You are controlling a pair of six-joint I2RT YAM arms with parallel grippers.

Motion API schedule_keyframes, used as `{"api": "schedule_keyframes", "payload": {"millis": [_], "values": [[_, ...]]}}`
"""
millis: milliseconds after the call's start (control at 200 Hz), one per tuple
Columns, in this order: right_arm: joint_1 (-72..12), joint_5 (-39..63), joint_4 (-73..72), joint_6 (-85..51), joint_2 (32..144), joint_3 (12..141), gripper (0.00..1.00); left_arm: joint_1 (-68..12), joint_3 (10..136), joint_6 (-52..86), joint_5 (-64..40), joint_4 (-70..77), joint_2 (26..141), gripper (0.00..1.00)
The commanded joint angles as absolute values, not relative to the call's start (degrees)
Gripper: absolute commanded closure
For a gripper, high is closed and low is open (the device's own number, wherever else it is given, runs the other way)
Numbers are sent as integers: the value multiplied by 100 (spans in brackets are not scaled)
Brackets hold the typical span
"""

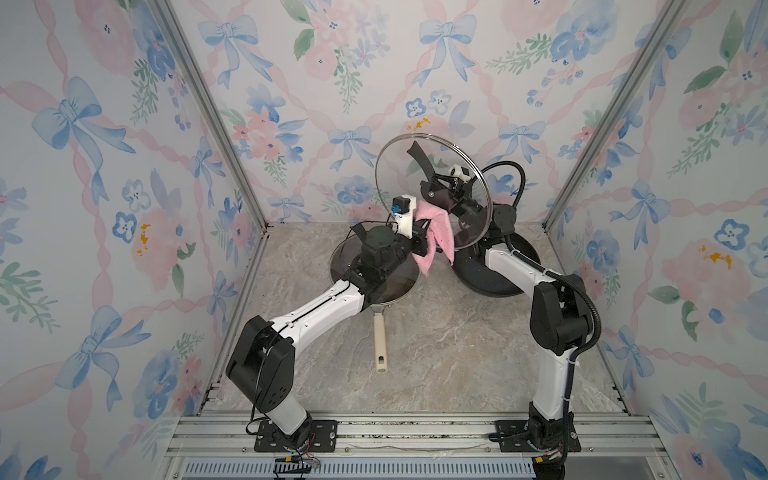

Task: Wipe the pot lid with a cloth
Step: Wipe the pot lid.

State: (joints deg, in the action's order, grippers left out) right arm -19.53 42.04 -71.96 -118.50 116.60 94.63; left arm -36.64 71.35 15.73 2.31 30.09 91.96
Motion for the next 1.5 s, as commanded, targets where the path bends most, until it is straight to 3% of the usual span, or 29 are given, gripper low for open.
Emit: {"api": "schedule_keyframes", "payload": {"millis": [0,150,515,710,1070,1305,1500], "values": [[-1907,3955,-8042,-12269,11312,9738,98,-3184,6710,1748,1058,3063,8713,100],[-1907,3952,-8042,-12327,11381,9758,98,-3108,6649,1737,692,3064,8560,100],[-2054,3905,-8033,-12357,11654,10028,98,-4515,8734,1261,-1102,3059,9448,100],[-2076,3913,-8042,-12290,11563,9945,98,-3936,8910,1284,-574,3004,9608,100],[-2019,3937,-8034,-12252,11454,9869,98,-2631,7478,1492,1179,2447,9147,100],[-2020,3936,-8016,-12327,11629,10098,98,-3130,7664,1386,754,2449,8660,100],[-2079,3920,-7989,-12363,11802,10304,98,-4043,8637,1385,-307,2518,9235,100]]}}
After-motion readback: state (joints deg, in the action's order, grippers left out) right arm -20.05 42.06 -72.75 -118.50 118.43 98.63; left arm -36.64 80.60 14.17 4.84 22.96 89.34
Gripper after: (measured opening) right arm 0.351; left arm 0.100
